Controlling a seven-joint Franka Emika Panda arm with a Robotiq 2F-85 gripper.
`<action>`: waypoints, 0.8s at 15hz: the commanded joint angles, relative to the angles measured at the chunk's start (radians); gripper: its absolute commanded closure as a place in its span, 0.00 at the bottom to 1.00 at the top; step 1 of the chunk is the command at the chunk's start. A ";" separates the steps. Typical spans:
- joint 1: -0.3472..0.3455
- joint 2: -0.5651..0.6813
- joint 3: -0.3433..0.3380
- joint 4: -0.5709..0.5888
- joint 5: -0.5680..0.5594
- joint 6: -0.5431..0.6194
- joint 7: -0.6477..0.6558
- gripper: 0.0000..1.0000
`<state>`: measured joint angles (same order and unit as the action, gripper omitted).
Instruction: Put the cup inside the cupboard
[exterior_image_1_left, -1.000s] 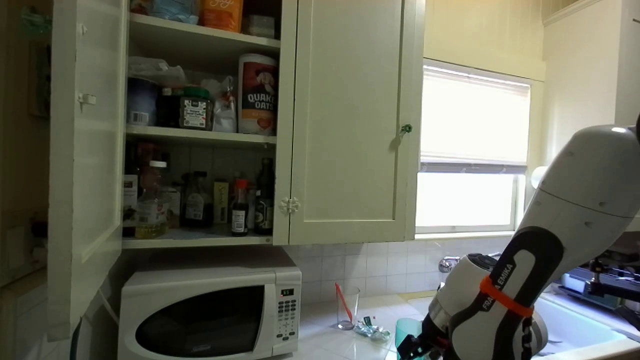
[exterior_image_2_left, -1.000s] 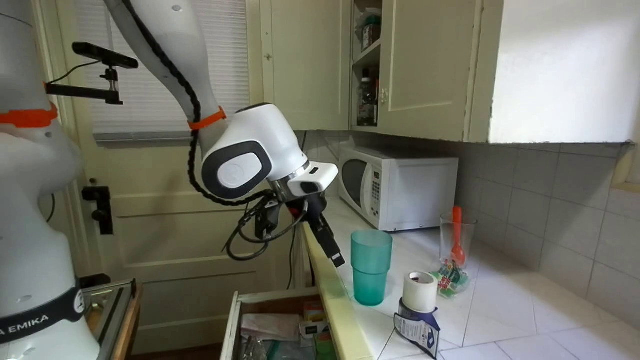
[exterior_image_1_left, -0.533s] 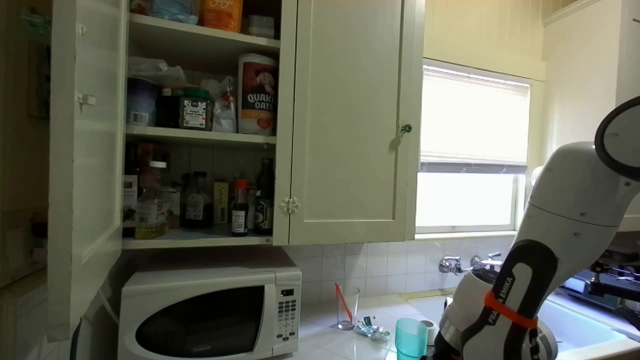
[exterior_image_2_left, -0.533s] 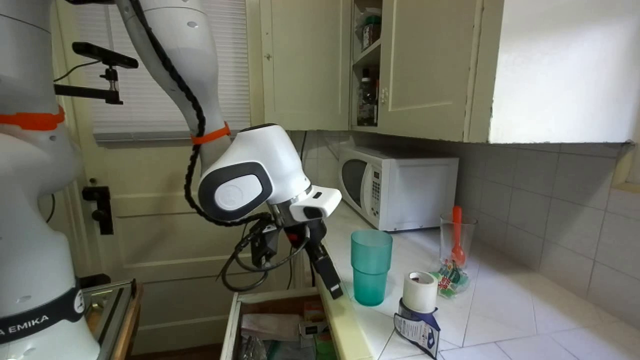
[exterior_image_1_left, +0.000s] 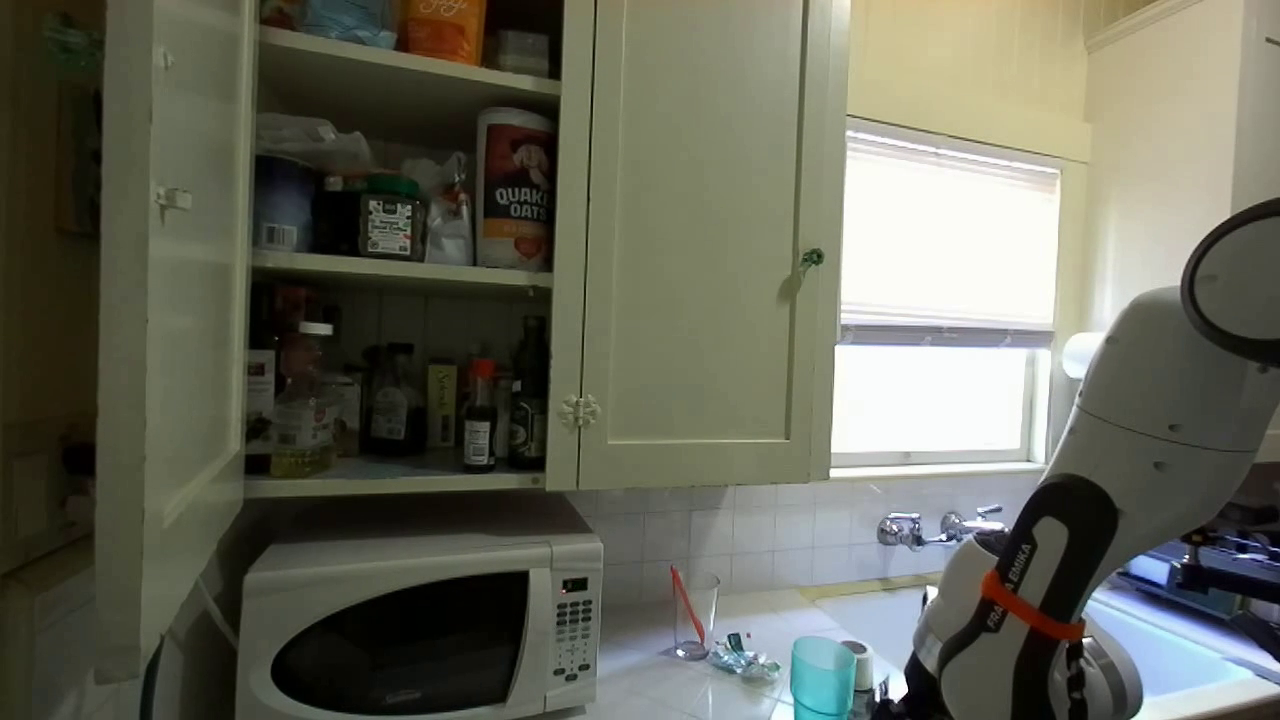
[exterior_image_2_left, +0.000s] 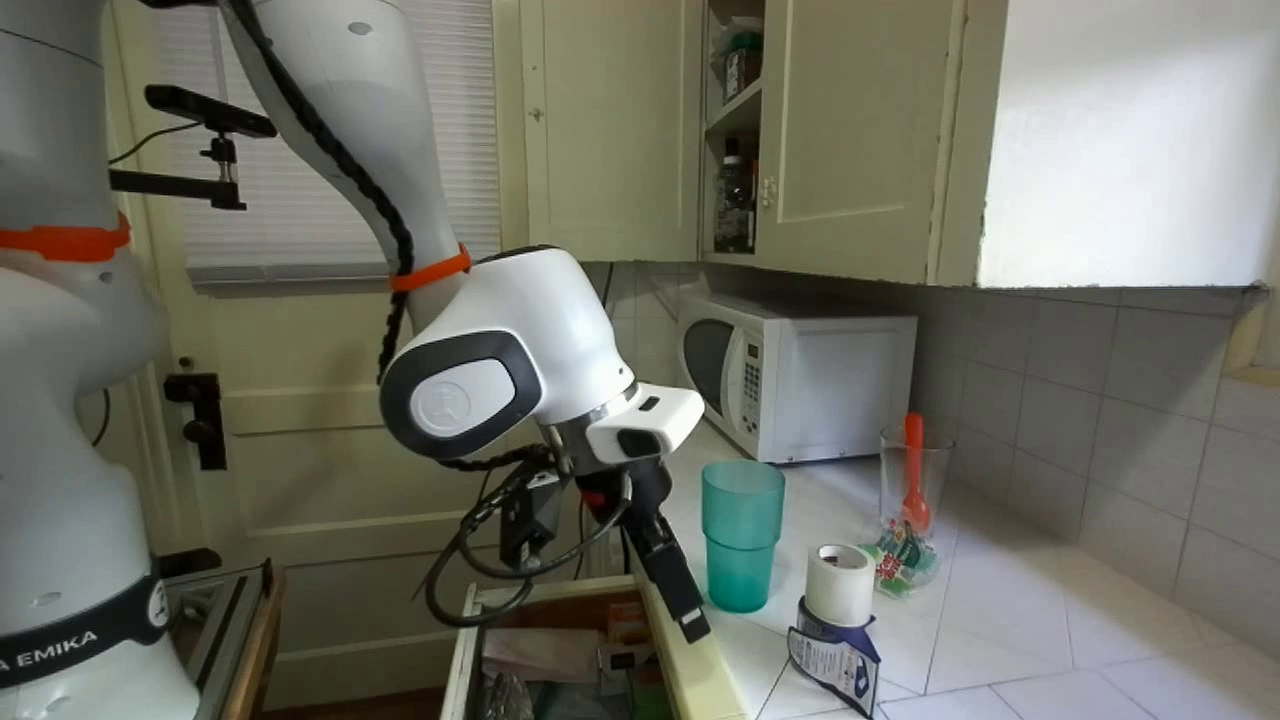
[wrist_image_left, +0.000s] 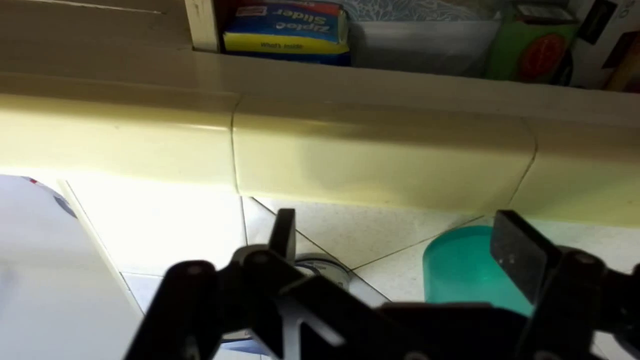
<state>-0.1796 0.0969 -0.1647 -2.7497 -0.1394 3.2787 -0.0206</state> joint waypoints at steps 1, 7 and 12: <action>0.008 0.000 0.002 0.000 0.034 -0.001 -0.024 0.00; 0.033 0.042 0.018 0.031 0.047 0.057 -0.025 0.00; 0.097 0.141 -0.040 0.047 0.078 0.222 -0.038 0.00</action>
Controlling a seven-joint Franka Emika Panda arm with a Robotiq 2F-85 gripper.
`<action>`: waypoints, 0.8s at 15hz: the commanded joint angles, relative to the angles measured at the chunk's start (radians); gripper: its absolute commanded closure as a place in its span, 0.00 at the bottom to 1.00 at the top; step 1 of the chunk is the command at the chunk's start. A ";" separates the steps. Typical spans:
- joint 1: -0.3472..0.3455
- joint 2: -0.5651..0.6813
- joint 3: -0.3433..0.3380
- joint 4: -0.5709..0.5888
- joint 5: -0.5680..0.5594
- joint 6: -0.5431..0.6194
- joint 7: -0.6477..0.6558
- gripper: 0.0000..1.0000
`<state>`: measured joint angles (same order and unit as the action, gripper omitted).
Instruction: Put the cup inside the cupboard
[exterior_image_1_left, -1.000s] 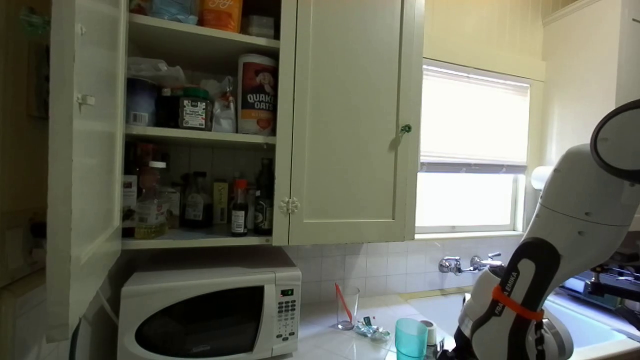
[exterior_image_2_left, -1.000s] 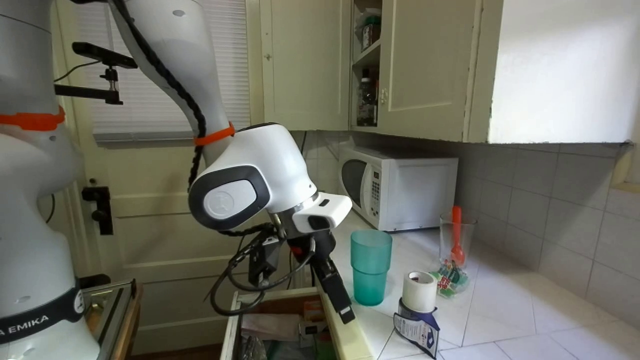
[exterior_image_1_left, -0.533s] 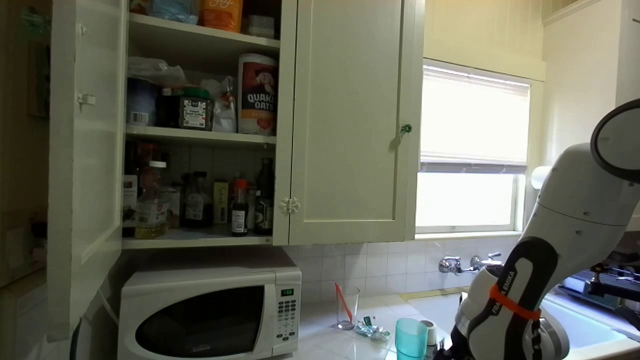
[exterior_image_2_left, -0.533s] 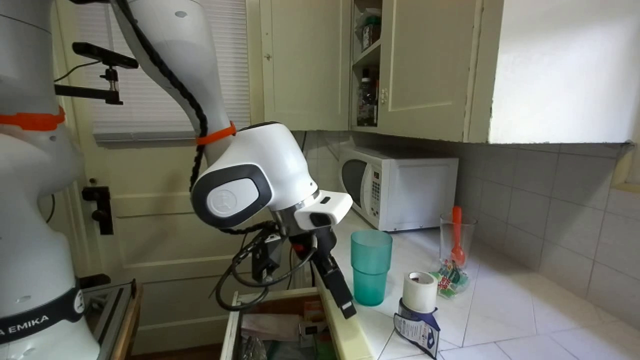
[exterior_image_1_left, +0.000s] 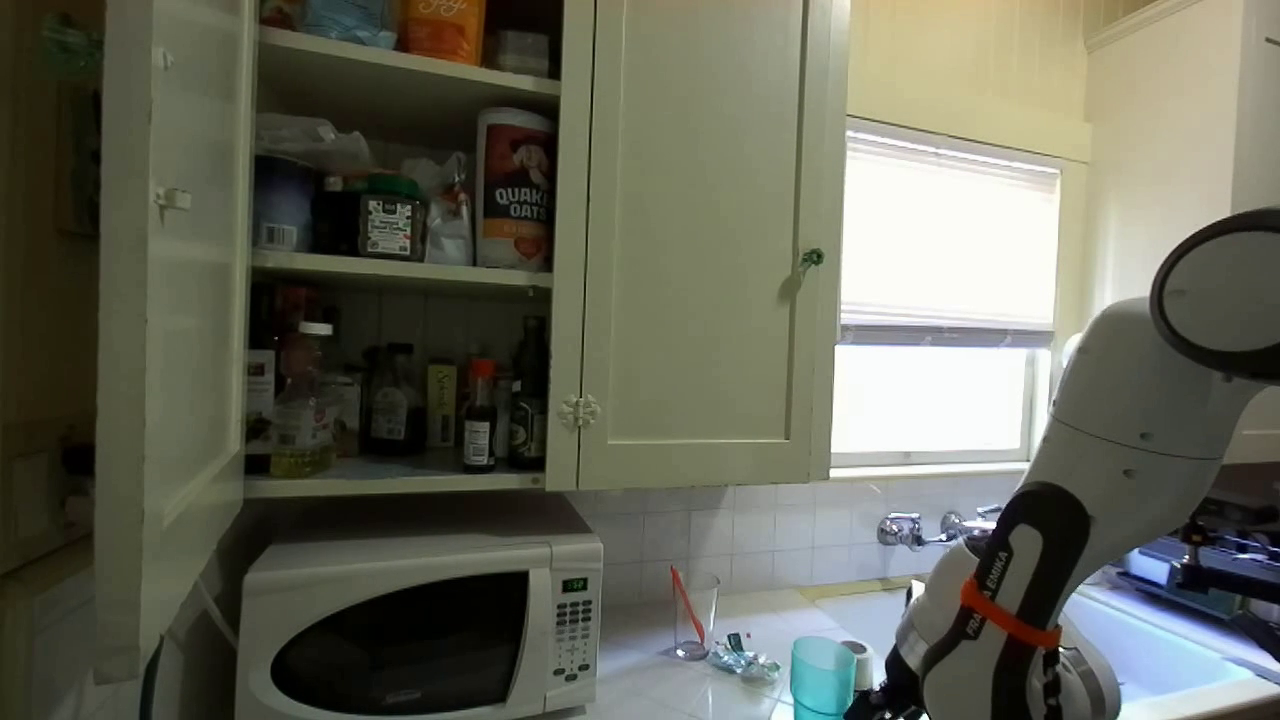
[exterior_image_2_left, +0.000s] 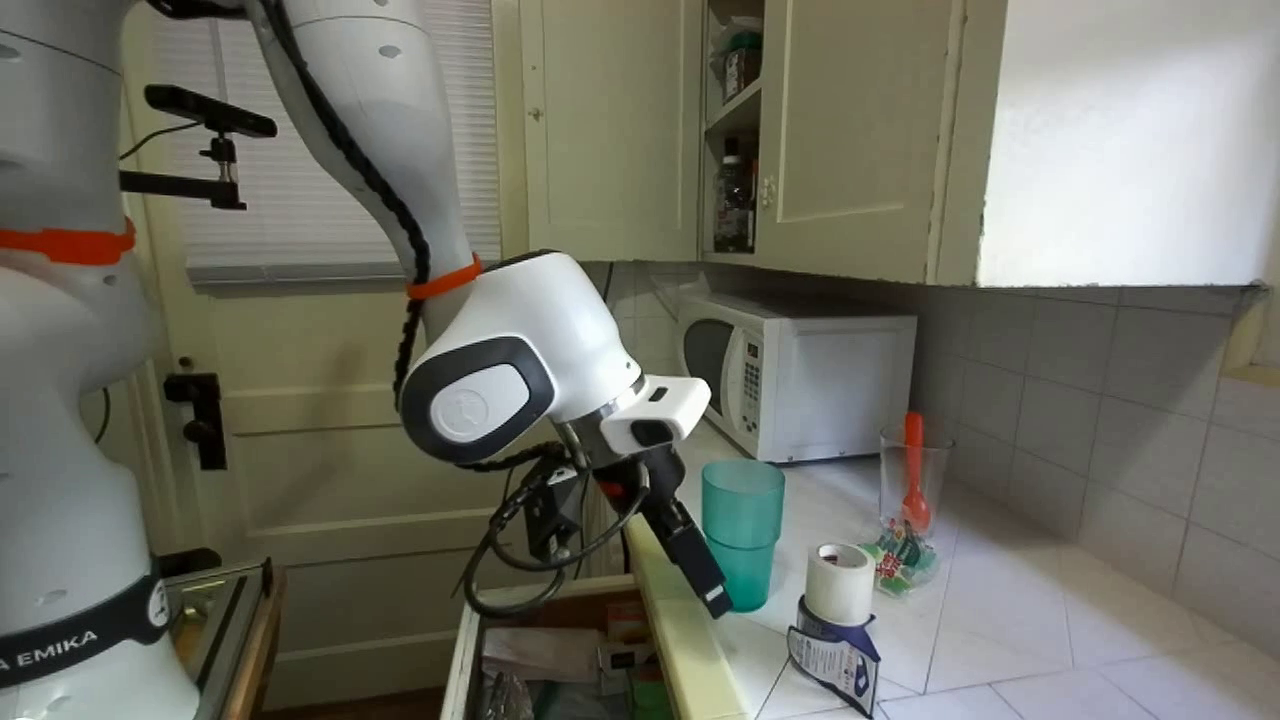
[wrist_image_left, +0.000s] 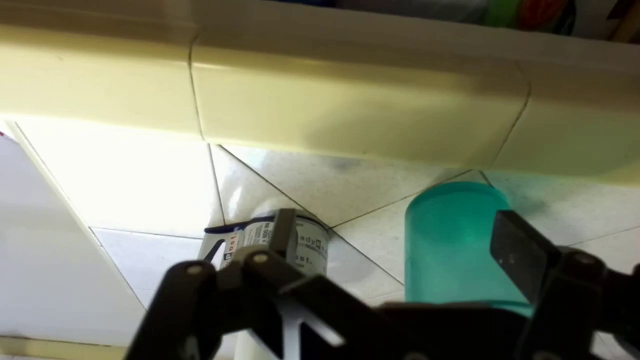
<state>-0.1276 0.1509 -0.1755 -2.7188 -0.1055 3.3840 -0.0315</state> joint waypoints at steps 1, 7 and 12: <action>0.058 0.108 -0.036 0.018 0.055 0.151 -0.037 0.00; 0.058 0.180 0.025 0.033 0.060 0.242 -0.071 0.00; 0.091 0.232 0.014 0.071 0.107 0.300 -0.098 0.00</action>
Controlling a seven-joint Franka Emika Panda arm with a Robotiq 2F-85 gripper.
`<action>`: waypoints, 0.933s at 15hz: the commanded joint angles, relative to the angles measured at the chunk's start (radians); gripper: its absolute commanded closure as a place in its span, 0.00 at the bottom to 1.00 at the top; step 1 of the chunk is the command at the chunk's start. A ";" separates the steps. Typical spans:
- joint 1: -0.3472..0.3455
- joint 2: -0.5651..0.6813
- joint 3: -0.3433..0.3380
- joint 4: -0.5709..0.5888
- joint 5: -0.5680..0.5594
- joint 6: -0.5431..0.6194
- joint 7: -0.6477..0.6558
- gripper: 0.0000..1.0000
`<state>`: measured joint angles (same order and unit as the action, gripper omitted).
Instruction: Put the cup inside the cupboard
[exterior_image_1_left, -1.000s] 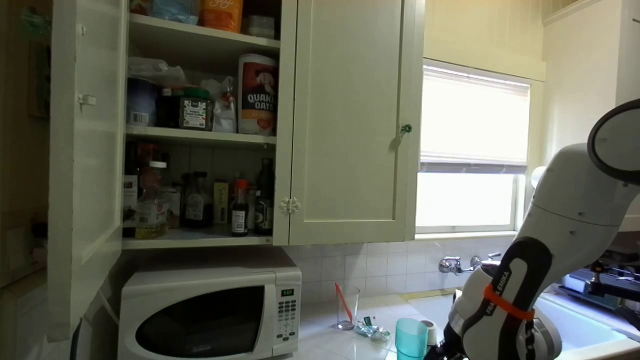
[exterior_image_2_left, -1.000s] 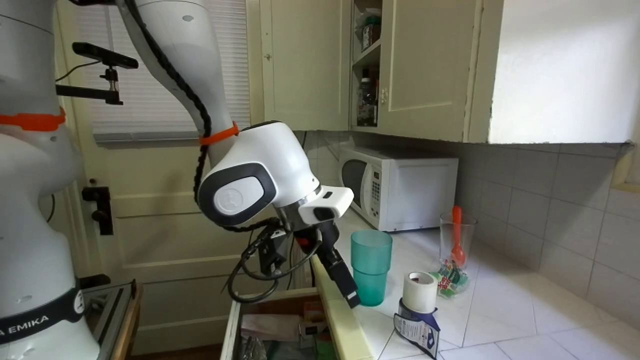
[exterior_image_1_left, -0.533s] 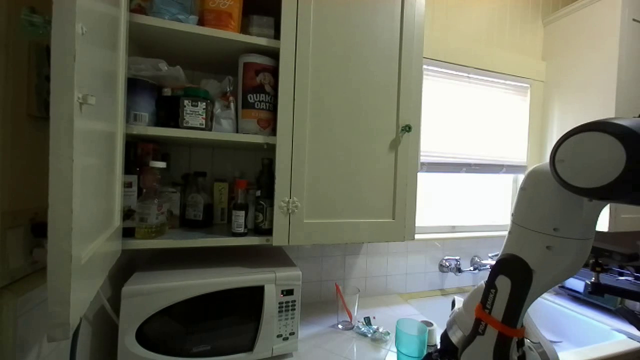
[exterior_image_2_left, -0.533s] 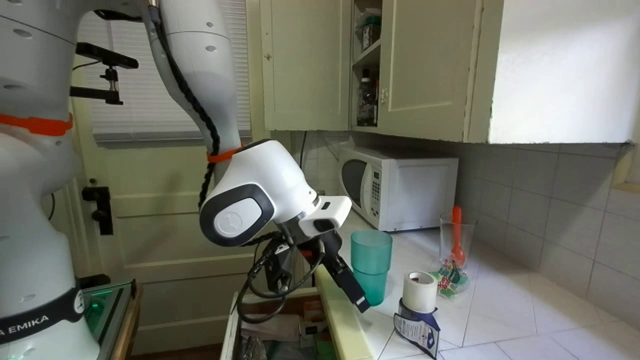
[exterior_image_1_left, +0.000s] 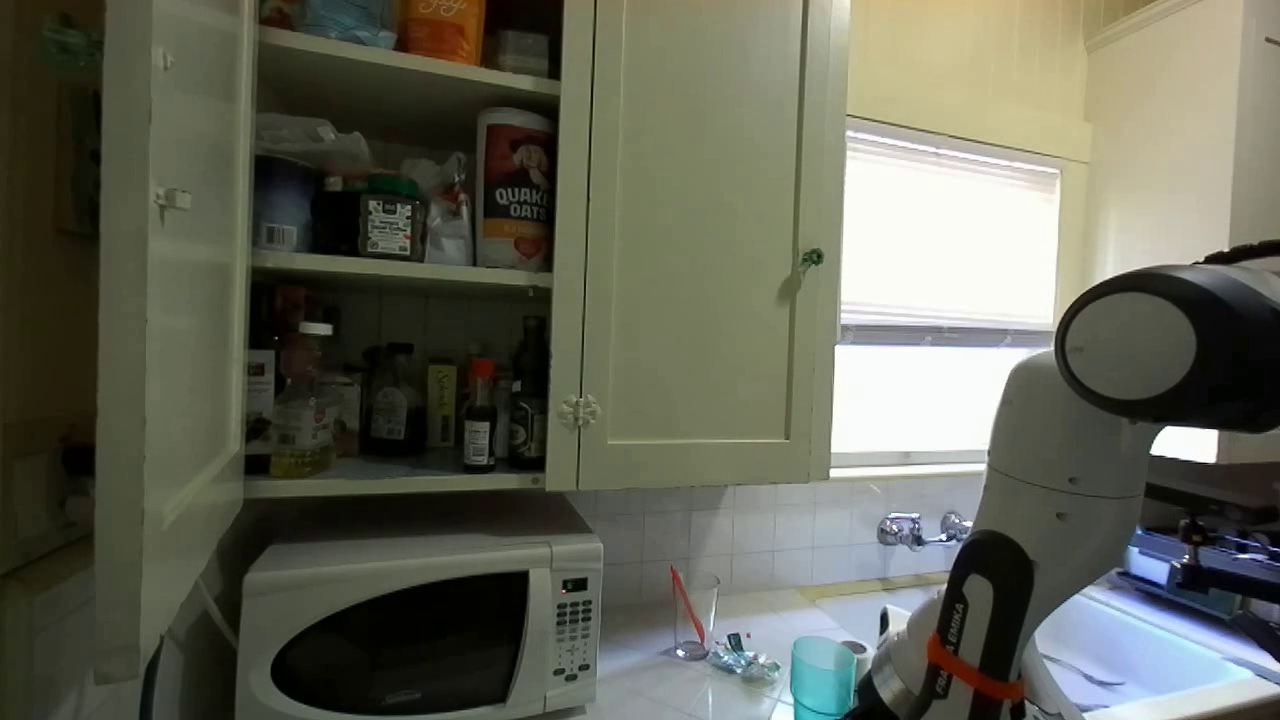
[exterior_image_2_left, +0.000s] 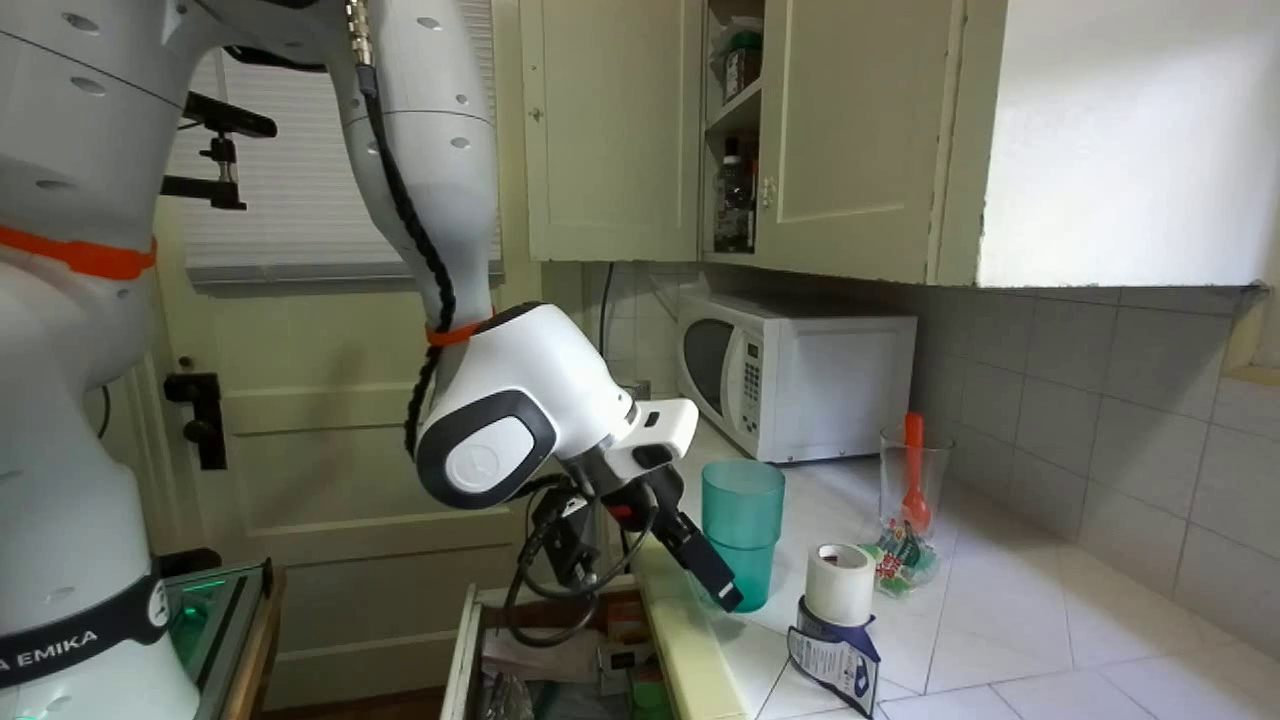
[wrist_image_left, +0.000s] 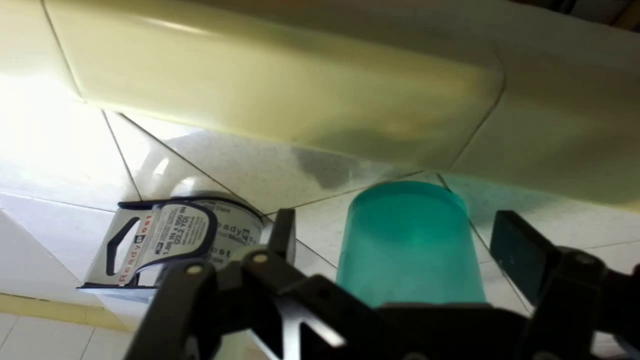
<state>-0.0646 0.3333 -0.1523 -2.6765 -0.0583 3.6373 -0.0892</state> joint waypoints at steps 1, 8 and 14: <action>0.038 0.060 -0.014 0.036 0.075 0.054 -0.054 0.00; 0.064 0.053 -0.029 0.042 0.132 0.047 -0.068 0.00; 0.084 0.087 -0.016 0.046 0.158 0.108 -0.062 0.00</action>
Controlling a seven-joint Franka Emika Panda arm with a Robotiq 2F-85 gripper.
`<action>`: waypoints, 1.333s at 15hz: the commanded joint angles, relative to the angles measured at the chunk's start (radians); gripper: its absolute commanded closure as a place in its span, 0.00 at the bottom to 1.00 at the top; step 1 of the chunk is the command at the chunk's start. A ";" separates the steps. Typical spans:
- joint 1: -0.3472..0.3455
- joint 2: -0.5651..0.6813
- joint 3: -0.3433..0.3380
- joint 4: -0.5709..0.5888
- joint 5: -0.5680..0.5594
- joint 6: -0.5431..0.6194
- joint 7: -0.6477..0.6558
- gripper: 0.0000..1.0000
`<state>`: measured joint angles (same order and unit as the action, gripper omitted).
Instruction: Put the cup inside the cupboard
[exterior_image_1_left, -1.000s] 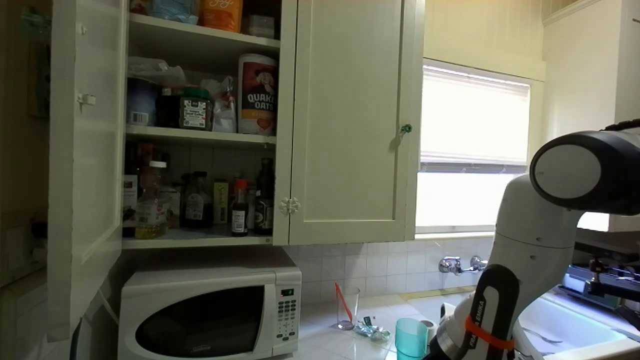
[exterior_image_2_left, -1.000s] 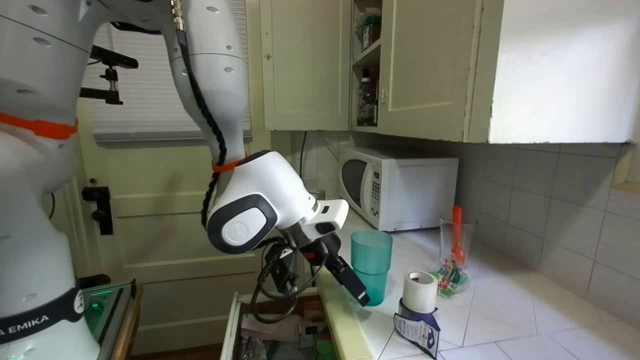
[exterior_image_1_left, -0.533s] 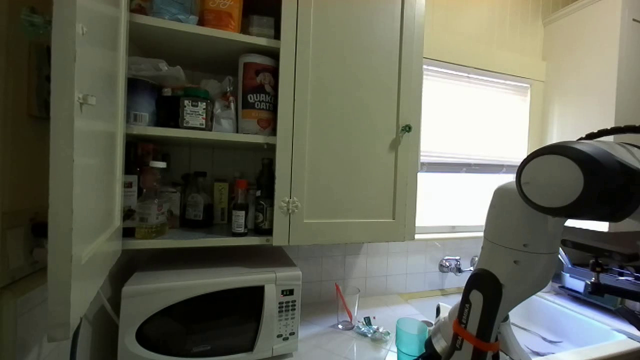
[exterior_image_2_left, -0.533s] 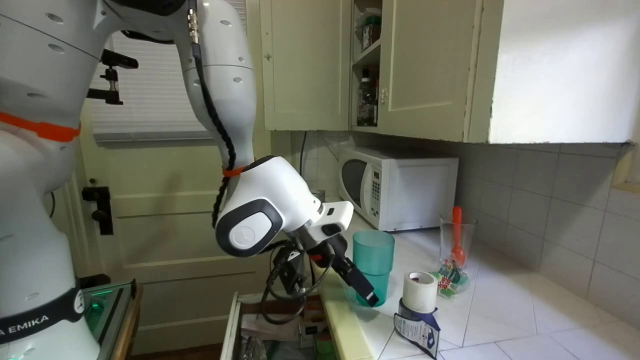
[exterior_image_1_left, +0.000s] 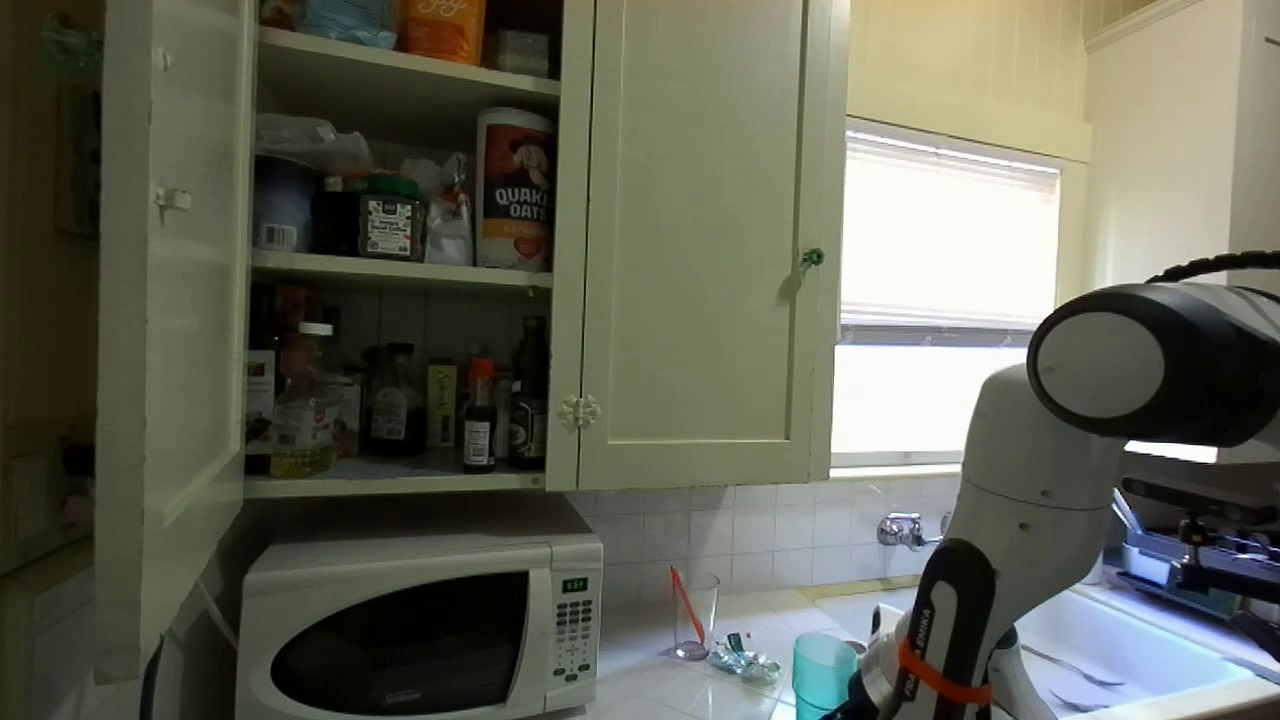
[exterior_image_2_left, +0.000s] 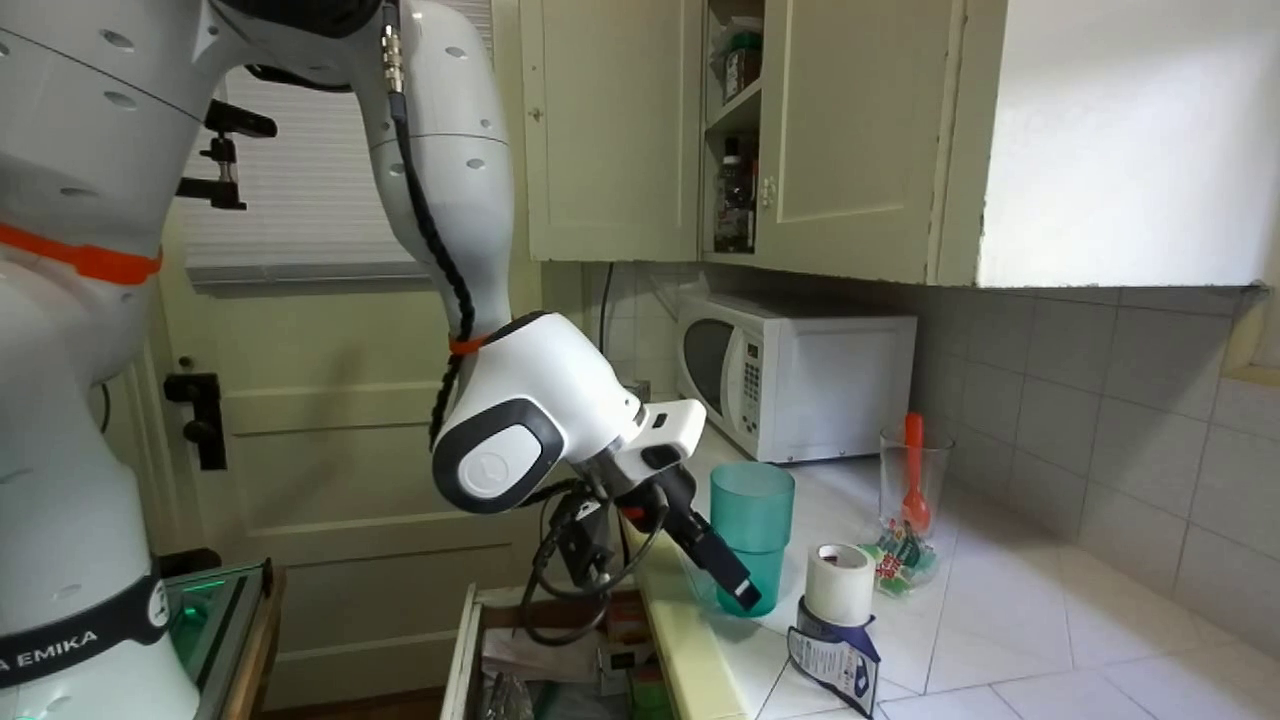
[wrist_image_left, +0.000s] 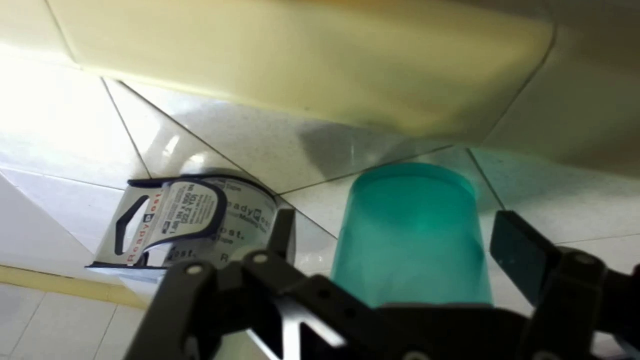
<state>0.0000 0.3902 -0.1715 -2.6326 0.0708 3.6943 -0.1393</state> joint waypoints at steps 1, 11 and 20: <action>0.019 0.037 0.009 0.003 0.022 0.067 -0.012 0.00; 0.022 0.106 0.024 0.005 0.074 0.169 0.013 0.00; 0.013 0.155 0.023 0.050 0.070 0.198 0.011 0.00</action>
<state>0.0126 0.5136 -0.1496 -2.6041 0.1181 3.8664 -0.1359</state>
